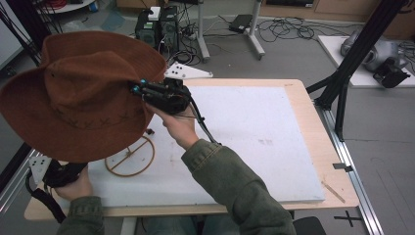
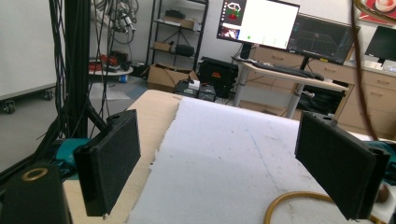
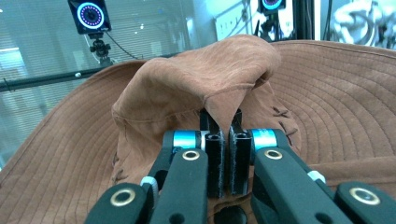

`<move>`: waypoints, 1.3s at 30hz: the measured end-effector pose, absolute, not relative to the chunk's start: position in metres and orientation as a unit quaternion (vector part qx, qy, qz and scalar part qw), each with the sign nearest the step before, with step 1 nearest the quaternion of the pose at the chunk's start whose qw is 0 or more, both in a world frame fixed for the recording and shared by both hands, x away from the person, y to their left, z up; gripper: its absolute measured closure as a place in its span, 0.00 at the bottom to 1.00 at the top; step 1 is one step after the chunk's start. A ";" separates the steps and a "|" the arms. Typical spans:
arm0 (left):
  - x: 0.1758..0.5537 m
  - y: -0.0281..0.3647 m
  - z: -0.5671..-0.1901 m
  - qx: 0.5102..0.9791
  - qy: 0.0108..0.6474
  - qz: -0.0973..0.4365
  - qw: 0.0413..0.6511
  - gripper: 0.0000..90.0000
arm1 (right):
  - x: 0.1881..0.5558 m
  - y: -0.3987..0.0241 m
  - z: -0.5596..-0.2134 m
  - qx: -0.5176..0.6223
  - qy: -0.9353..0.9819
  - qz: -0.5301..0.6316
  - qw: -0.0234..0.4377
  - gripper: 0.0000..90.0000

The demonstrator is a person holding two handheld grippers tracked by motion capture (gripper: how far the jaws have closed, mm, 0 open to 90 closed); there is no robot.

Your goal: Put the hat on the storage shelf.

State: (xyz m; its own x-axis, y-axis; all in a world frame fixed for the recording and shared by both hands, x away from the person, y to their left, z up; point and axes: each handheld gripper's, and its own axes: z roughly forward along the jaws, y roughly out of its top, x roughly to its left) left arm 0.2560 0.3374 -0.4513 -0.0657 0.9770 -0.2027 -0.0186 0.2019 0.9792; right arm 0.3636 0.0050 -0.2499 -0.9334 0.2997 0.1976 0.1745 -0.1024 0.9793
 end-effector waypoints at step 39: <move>0.256 0.337 -0.451 0.426 0.562 0.467 0.533 0.16 | 0.357 0.003 -0.286 0.201 0.680 0.705 0.000 0.73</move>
